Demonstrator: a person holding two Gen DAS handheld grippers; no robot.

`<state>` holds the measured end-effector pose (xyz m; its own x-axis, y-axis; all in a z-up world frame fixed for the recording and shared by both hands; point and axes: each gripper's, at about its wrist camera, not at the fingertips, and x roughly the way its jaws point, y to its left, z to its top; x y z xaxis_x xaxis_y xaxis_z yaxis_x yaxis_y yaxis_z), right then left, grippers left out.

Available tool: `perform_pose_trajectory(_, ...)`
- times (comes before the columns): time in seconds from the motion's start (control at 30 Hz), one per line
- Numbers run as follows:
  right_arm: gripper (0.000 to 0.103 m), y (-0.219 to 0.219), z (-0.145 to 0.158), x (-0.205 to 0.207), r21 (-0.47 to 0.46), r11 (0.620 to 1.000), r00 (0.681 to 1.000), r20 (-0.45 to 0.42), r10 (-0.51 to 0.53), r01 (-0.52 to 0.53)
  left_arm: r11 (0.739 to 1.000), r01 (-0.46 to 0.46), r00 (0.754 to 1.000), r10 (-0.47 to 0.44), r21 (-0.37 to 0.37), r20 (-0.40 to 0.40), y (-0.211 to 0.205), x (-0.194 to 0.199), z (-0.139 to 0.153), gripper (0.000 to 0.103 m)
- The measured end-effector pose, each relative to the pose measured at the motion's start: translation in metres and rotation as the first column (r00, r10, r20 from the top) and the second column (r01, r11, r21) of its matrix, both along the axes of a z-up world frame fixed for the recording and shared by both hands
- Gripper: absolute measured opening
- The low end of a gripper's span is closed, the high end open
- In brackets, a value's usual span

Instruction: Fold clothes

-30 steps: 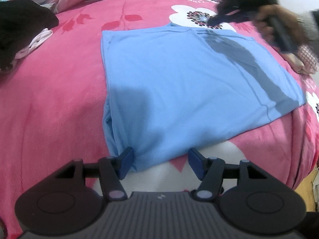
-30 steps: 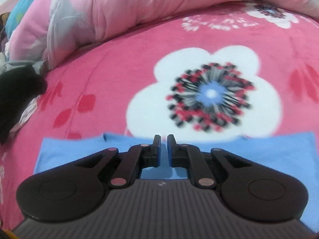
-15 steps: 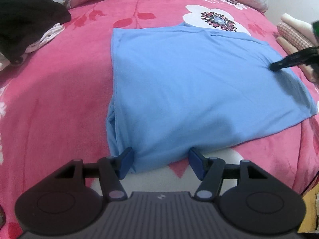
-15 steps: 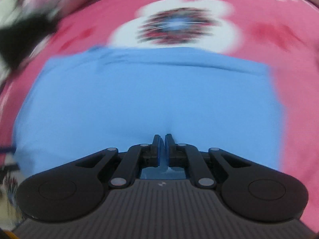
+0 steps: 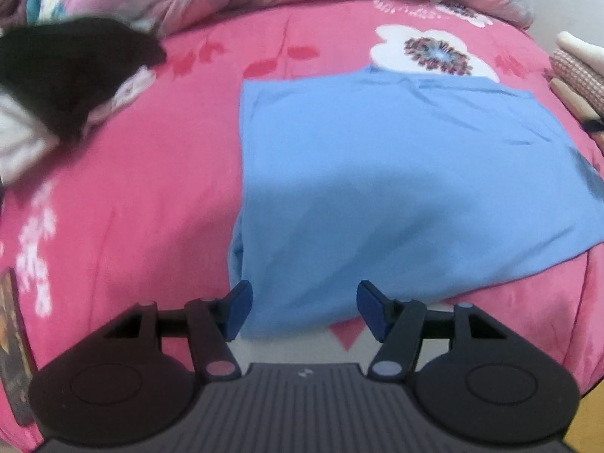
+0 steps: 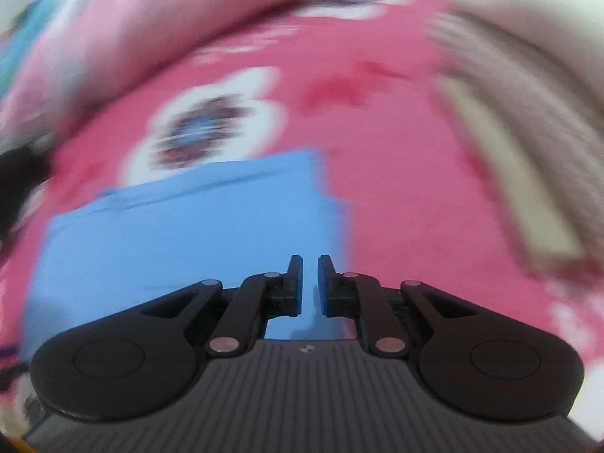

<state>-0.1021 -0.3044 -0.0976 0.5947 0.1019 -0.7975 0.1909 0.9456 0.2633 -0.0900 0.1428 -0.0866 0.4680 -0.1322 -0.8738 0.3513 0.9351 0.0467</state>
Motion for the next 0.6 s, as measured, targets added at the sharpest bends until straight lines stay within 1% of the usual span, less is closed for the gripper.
perform_pose_trajectory(0.07,0.009,0.026,-0.008,0.026,0.040,0.989,0.990,0.030,0.139,-0.140,1.000,0.016,1.000,-0.016,0.007,0.015,-0.010,0.003,0.001,0.063)
perform_pose_trajectory(0.13,0.009,0.049,-0.021,0.056,0.085,0.963,0.966,0.055,0.252,-0.256,1.000,0.024,1.000,-0.024,-0.002,0.009,-0.019,0.007,-0.002,0.063)
perform_pose_trajectory(0.17,0.009,0.059,-0.029,0.071,0.131,0.945,0.954,0.059,0.295,-0.300,0.999,0.033,0.999,-0.033,-0.001,0.006,-0.024,0.008,-0.005,0.063)
perform_pose_trajectory(0.23,0.008,0.073,-0.046,0.097,0.198,0.918,0.938,0.048,0.342,-0.345,0.999,0.049,0.999,-0.049,0.007,-0.003,-0.033,0.011,-0.014,0.063)
perform_pose_trajectory(0.27,0.008,0.074,-0.055,0.107,0.193,0.919,0.938,0.036,0.344,-0.344,0.999,0.052,0.999,-0.052,0.014,-0.009,-0.037,0.012,-0.020,0.062)
perform_pose_trajectory(0.33,0.005,0.061,-0.065,0.118,0.148,0.942,0.954,0.017,0.301,-0.300,0.999,0.036,0.999,-0.036,0.013,-0.031,-0.038,0.014,-0.029,0.062)
perform_pose_trajectory(0.4,0.003,0.025,-0.065,0.117,0.146,0.971,0.982,0.032,0.188,-0.191,1.000,0.027,0.999,-0.027,-0.002,-0.029,-0.034,0.013,-0.032,0.062)
perform_pose_trajectory(0.47,0.003,-0.016,-0.060,0.115,0.115,0.992,0.998,0.044,0.044,-0.048,1.000,0.024,0.999,-0.024,-0.014,-0.028,-0.030,0.011,-0.034,0.063)
perform_pose_trajectory(0.53,0.009,-0.051,-0.053,0.108,0.082,0.991,0.993,0.044,-0.110,0.106,1.000,0.020,0.999,-0.020,-0.019,-0.033,-0.027,0.011,-0.035,0.063)
perform_pose_trajectory(0.57,0.009,-0.062,-0.048,0.104,0.057,0.986,0.986,0.044,-0.161,0.159,1.000,0.018,0.999,-0.019,-0.021,-0.036,-0.026,0.012,-0.035,0.063)
perform_pose_trajectory(0.6,0.009,-0.066,-0.043,0.100,0.047,0.983,0.983,0.050,-0.179,0.176,1.000,0.017,0.999,-0.018,-0.024,-0.039,-0.025,0.012,-0.035,0.063)
